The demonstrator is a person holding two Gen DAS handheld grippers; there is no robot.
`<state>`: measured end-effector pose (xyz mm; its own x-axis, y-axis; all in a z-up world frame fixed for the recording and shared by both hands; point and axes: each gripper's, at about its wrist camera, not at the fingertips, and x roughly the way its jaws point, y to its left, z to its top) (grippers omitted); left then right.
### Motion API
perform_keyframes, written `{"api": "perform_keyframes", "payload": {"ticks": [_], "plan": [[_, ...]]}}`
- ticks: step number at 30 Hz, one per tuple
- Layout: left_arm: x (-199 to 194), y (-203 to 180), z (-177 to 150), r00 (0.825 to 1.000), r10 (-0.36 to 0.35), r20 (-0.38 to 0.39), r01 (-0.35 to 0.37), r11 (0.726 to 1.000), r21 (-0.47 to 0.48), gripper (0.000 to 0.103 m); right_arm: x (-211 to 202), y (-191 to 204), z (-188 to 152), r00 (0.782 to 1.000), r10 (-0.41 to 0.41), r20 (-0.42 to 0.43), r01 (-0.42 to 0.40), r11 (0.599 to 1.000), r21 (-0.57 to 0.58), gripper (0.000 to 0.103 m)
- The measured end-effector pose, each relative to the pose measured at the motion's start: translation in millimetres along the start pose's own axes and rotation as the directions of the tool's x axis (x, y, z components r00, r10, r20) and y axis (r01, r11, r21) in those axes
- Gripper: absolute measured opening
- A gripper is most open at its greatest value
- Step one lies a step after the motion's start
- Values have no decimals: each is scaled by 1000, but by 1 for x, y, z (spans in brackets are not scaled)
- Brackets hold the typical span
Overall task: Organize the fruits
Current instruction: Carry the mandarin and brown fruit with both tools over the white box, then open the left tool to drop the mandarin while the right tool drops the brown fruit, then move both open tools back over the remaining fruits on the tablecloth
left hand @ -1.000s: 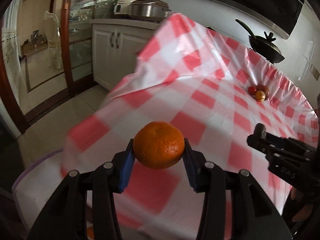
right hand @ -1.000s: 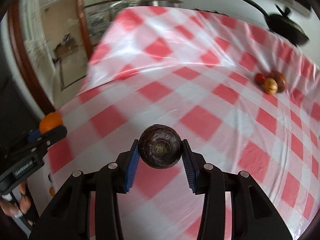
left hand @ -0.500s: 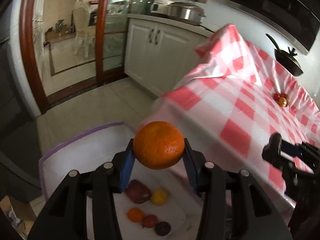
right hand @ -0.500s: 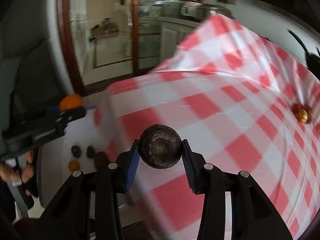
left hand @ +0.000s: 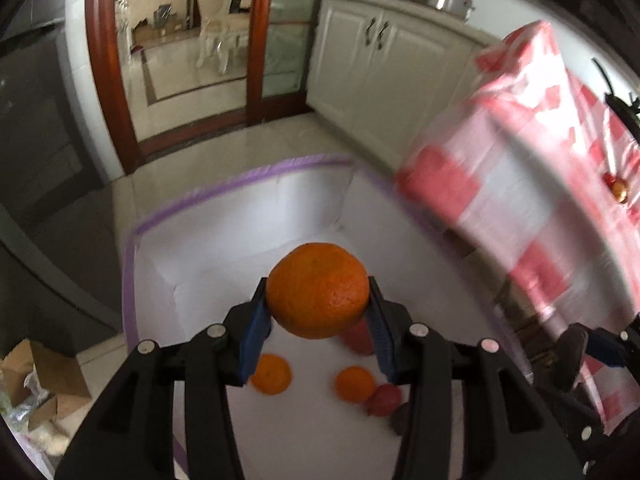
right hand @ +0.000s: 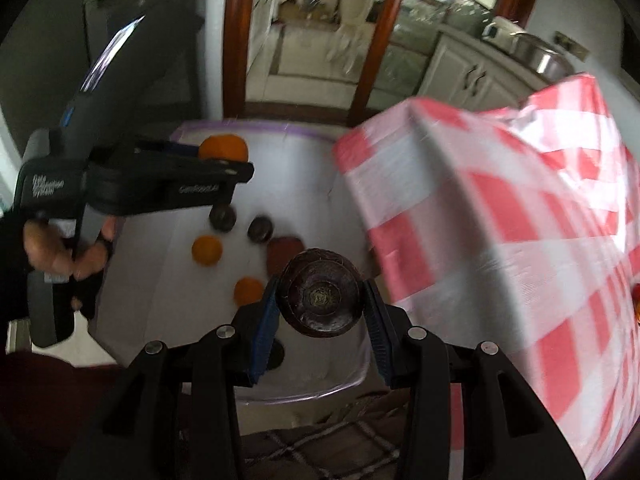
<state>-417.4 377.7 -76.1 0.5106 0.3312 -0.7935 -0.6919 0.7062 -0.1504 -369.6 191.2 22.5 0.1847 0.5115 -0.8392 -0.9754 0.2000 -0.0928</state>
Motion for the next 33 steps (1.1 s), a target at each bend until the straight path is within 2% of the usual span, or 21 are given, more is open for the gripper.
{"api": "perform_keyframes", "payload": {"ticks": [7, 17, 19, 20, 21, 22, 23, 28, 33], "plan": [[29, 13, -23, 993, 63, -101, -67, 997, -35, 46, 38, 13, -16, 994, 29, -107, -33, 999, -34, 42], [36, 15, -22, 990, 76, -115, -84, 994, -63, 47, 68, 24, -31, 980, 47, -193, -60, 996, -60, 42], [39, 16, -21, 990, 79, -118, -88, 993, -78, 54, 67, 23, -32, 979, 51, -197, -63, 996, -55, 43], [39, 18, -20, 990, 79, -114, -89, 993, -83, 65, 67, 23, -32, 979, 50, -196, -62, 997, -54, 48], [38, 20, -19, 991, 79, -107, -89, 992, -92, 76, 69, 23, -32, 979, 50, -196, -61, 997, -51, 54], [36, 21, -18, 992, 80, -99, -90, 991, -102, 80, 68, 21, -31, 980, 54, -192, -64, 997, -44, 68], [36, 22, -17, 992, 80, -94, -90, 990, -107, 82, 66, 21, -31, 981, 58, -185, -66, 997, -39, 72], [37, 25, -17, 992, 65, -104, -79, 988, -132, 85, 60, 19, -30, 984, 55, -172, -63, 997, -40, 77], [36, 29, -16, 994, 57, -98, -71, 986, -152, 89, 56, 17, -29, 985, 54, -165, -61, 997, -37, 77]]}}
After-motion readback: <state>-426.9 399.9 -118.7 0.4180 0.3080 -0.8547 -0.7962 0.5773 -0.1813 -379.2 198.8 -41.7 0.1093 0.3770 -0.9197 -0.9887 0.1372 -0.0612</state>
